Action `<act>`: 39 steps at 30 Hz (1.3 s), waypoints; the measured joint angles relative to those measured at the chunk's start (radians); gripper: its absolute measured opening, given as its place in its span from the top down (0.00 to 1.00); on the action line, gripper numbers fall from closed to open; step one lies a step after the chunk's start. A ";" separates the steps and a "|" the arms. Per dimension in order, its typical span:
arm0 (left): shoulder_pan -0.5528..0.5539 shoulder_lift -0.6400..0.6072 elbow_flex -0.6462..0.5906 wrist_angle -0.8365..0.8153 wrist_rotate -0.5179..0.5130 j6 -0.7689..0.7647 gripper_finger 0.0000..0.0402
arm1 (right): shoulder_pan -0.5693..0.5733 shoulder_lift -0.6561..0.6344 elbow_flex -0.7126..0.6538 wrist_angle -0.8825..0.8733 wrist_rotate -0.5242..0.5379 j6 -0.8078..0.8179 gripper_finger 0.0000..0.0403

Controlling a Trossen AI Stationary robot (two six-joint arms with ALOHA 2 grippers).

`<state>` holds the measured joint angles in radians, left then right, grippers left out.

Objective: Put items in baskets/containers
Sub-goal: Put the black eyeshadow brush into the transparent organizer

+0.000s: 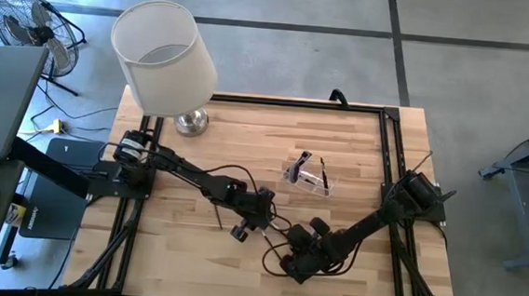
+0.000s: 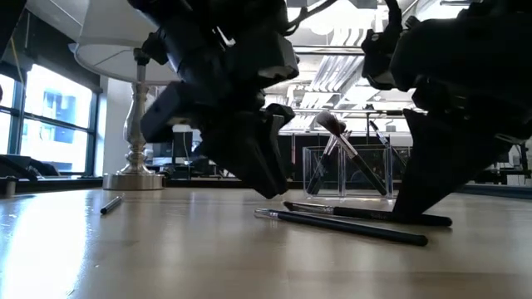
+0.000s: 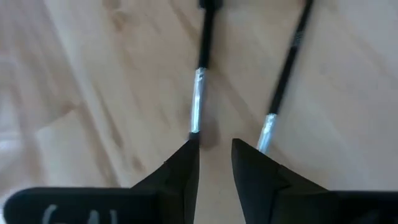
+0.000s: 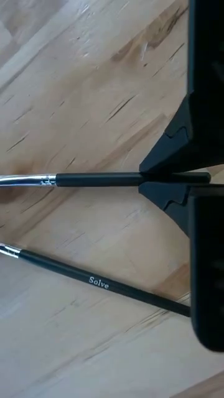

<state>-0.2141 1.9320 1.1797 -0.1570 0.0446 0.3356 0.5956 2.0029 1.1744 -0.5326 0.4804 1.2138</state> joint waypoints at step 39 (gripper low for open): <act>0.031 0.039 0.000 0.030 -0.012 0.027 0.93 | -0.007 0.000 0.000 0.052 0.000 0.003 0.95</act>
<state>-0.1833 1.9705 1.1793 -0.1269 0.0323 0.3622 0.5884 2.0029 1.1744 -0.4801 0.4808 1.2163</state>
